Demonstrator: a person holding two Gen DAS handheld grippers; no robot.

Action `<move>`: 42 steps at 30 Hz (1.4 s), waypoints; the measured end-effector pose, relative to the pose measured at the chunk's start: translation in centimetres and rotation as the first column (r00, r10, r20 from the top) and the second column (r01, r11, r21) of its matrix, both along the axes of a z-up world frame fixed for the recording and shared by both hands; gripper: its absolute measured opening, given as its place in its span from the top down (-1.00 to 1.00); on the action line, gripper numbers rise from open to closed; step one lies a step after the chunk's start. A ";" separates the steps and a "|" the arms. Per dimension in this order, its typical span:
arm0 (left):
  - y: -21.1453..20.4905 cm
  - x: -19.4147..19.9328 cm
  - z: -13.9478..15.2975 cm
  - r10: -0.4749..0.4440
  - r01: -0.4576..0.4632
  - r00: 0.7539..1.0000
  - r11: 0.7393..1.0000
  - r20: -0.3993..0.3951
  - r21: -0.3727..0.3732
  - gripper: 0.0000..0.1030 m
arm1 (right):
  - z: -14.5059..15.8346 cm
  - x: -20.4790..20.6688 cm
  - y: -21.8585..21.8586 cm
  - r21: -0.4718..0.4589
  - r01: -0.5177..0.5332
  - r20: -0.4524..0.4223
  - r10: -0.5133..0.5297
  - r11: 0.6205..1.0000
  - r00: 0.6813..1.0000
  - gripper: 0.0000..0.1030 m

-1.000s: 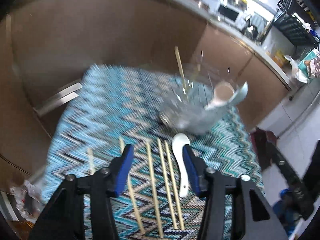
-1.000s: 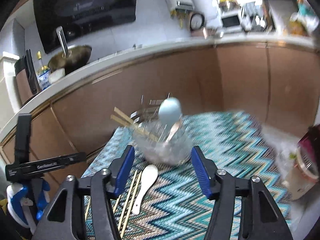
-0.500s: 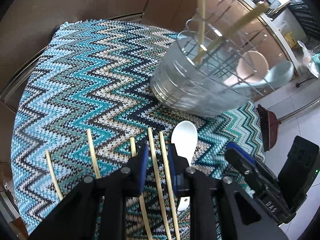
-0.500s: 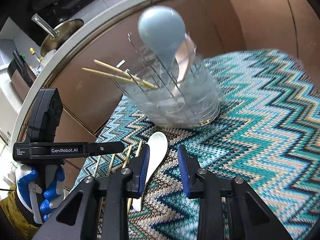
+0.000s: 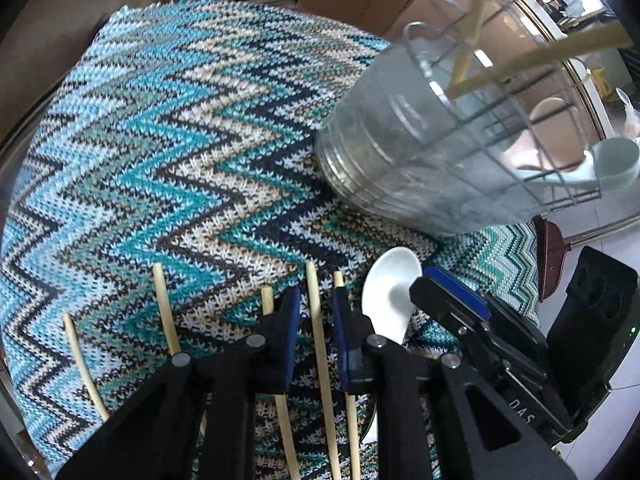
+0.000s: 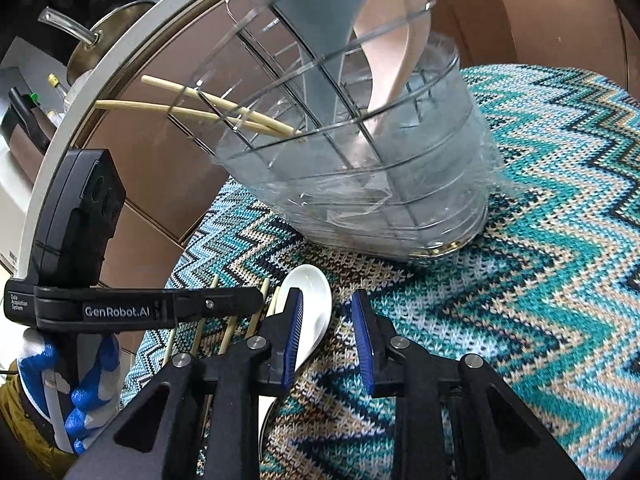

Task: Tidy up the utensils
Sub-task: 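Grasp a third chopstick with the left tool while the right tool grasps a white spoon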

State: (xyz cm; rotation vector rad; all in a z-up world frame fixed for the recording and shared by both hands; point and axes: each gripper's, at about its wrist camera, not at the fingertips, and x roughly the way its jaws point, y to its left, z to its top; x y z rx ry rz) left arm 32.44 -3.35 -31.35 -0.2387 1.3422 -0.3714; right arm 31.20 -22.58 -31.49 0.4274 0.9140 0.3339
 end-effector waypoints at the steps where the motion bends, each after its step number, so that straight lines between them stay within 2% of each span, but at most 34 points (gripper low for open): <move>1: 0.0 0.1 -0.1 0.005 -0.005 1.000 1.000 -0.001 -0.002 0.71 | -0.2 0.1 0.1 0.002 -0.002 -0.004 0.002 1.000 1.000 0.52; 7: -0.2 0.7 -0.3 0.005 -0.005 1.000 1.000 -0.007 -0.009 0.74 | -1.0 1.1 0.9 0.015 -0.015 -0.010 0.015 1.000 1.000 0.61; 9: -0.3 1.0 -0.3 -0.002 0.002 1.000 1.000 -0.008 -0.006 0.74 | -1.1 1.4 1.1 0.017 -0.026 -0.013 0.027 1.000 1.000 0.75; 14: -0.9 1.5 -0.5 -0.003 0.002 1.000 1.000 -0.024 -0.010 0.76 | -1.6 1.9 2.0 0.015 -0.048 -0.022 0.048 0.999 0.999 0.89; 16: -0.7 1.7 -0.5 0.016 -0.016 1.000 1.000 -0.024 -0.004 0.86 | -1.3 1.5 1.9 0.005 -0.054 -0.014 0.055 0.999 0.998 0.91; 24: -0.2 0.8 -0.2 0.048 -0.048 0.999 0.999 -0.005 0.010 0.90 | 0.5 -1.6 1.2 -0.052 -0.027 0.022 0.029 0.998 0.999 0.91; 26: -0.1 0.2 0.0 0.059 -0.059 0.998 0.998 0.010 0.007 0.90 | 1.2 -2.5 0.9 -0.060 -0.013 0.034 0.015 0.998 0.999 0.91; 29: 0.4 -0.8 0.8 0.069 -0.068 0.997 0.997 0.039 -0.037 0.91 | 2.6 -4.4 0.3 -0.086 0.013 0.062 -0.007 0.996 0.998 0.92; 33: 0.7 -2.8 2.7 0.057 -0.052 0.993 0.997 0.107 -0.054 0.91 | 4.6 -7.0 -0.3 -0.137 0.040 0.104 -0.026 0.990 0.994 0.92; 37: 1.4 -5.0 5.1 0.052 -0.041 0.980 0.997 0.190 -0.061 0.91 | 6.4 -9.2 0.5 -0.193 0.066 0.156 -0.036 0.979 0.987 0.92; 42: 2.6 -7.1 7.6 0.068 -0.046 0.963 0.995 0.260 -0.087 0.91 | 8.3 -11.7 1.1 -0.220 0.089 0.206 -0.043 0.972 0.978 0.92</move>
